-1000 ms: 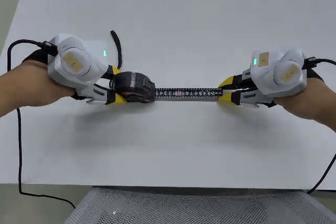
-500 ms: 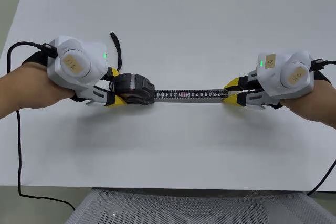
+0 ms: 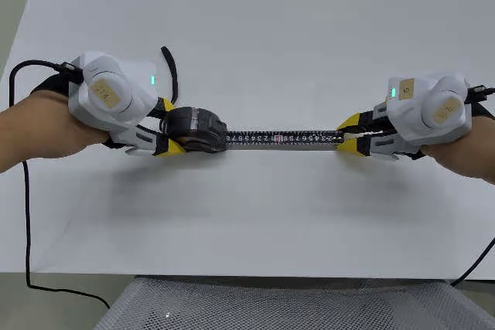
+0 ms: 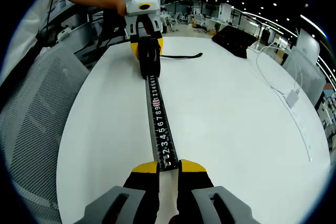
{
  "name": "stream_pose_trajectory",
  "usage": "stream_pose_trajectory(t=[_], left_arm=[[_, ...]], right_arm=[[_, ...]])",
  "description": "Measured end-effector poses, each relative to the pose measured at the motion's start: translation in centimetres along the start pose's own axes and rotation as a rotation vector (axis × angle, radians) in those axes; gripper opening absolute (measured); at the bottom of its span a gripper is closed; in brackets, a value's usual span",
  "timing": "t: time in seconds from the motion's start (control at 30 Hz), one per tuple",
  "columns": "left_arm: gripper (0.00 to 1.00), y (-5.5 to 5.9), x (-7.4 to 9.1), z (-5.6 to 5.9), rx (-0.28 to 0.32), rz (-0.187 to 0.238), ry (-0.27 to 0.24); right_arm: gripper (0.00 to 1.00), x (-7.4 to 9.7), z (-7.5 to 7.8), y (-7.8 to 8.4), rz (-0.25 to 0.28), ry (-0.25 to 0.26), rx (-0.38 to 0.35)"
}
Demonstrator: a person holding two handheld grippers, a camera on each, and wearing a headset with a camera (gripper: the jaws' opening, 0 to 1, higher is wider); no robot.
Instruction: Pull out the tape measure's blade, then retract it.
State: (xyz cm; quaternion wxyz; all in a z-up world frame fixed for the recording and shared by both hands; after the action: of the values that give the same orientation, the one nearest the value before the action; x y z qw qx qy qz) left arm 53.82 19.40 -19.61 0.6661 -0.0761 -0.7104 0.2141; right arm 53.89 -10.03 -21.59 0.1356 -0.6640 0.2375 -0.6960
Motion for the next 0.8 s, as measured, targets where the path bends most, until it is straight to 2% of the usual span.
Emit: stream_pose_trajectory(t=[0.8], left_arm=[[0.26, 0.1, 0.1, 0.0, -0.001, -0.001, 0.001]], right_arm=[[0.08, 1.1, 0.2, 1.5, -0.027, 0.014, -0.009]])
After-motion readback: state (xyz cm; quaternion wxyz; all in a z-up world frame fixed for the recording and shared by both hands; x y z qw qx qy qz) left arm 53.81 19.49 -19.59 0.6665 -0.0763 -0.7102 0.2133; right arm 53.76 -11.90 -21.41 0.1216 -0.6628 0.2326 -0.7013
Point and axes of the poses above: the centre of the closed fingertips' face, and the gripper's own axes: x roughly backward along the fingers, z roughly to its right, y roughly out of its underside, the point moved 6 cm from there along x, roughly backward along the fingers, and after that the axes turned 8 degrees about -z, right-handed, at the moved point
